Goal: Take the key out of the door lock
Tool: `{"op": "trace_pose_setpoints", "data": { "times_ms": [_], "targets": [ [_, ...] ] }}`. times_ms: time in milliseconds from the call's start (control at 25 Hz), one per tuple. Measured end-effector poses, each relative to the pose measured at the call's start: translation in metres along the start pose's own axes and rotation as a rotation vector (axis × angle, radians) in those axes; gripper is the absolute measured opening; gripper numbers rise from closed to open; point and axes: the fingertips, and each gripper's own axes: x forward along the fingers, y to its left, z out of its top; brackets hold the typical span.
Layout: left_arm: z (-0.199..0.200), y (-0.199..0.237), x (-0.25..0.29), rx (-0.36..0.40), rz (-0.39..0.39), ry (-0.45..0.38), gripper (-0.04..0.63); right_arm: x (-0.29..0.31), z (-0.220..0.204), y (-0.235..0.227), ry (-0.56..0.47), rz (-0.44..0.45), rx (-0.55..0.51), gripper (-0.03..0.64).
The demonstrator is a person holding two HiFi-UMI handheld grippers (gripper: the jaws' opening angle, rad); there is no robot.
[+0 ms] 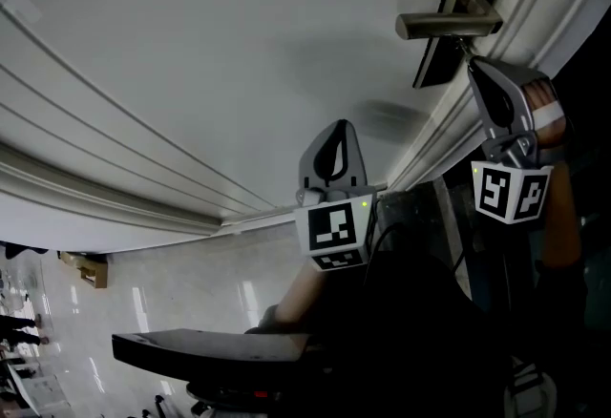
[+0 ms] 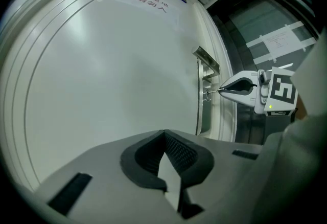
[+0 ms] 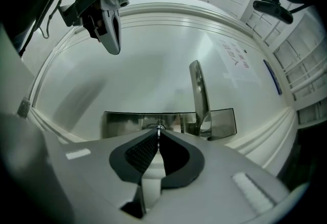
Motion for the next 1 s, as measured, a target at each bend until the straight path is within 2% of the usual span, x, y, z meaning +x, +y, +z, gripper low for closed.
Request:
{"op": "trace_pose_setpoints", "data": {
  "times_ms": [1000],
  "targets": [
    [-0.008,-0.009,0.017,-0.015,-0.025,0.015,0.0,0.003,-0.001,0.001,-0.025,-0.004,-0.005,0.012]
  ]
}}
